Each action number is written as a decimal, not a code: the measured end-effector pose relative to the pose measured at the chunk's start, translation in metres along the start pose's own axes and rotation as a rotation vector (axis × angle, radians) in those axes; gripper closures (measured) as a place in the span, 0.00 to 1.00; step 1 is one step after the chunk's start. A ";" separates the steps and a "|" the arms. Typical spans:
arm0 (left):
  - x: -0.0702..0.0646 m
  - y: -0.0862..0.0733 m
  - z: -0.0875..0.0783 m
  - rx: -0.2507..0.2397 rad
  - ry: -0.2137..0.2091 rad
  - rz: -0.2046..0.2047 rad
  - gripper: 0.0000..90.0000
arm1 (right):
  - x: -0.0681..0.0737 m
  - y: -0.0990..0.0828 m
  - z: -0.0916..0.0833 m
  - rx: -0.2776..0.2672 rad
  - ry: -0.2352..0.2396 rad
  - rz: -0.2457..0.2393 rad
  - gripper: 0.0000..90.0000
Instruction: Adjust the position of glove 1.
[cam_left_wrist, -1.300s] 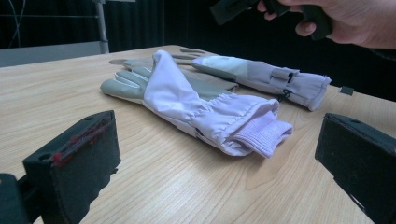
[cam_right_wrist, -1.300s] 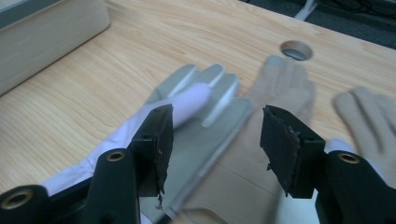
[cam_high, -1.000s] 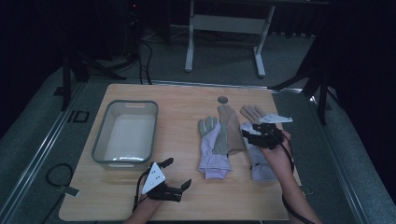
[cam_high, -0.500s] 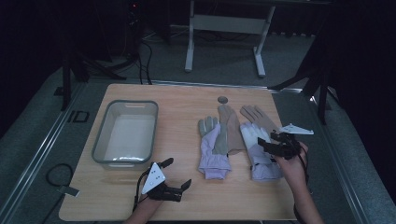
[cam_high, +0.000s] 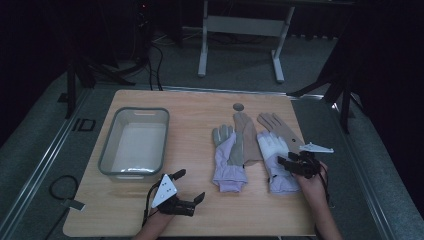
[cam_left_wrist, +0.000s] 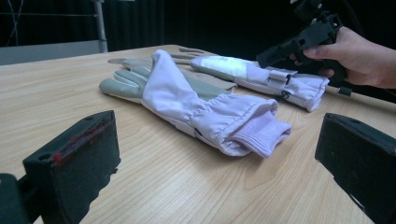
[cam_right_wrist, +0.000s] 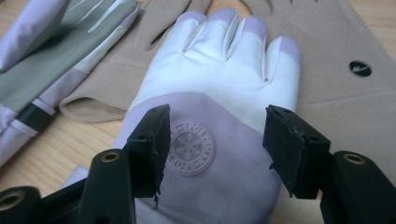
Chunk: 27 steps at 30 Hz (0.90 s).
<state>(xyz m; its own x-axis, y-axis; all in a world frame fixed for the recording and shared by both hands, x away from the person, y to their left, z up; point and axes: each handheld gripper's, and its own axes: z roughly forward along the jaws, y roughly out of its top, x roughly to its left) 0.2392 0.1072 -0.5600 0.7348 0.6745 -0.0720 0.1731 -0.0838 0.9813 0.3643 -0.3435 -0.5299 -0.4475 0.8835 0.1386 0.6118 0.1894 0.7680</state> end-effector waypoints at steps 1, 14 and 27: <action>0.000 0.000 0.000 0.000 0.000 0.000 0.00 | 0.000 -0.001 -0.001 0.002 0.010 0.003 0.46; 0.000 0.000 0.000 0.001 0.002 0.003 0.00 | 0.015 -0.013 0.008 0.071 -0.009 -0.077 0.69; -0.001 0.000 0.000 0.000 0.001 0.004 0.00 | 0.039 -0.003 -0.006 0.058 -0.158 -0.050 0.87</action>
<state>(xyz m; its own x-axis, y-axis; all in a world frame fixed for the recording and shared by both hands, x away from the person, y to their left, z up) 0.2389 0.1068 -0.5600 0.7347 0.6749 -0.0683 0.1706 -0.0864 0.9816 0.3412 -0.3116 -0.5234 -0.3731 0.9278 -0.0026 0.6298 0.2553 0.7336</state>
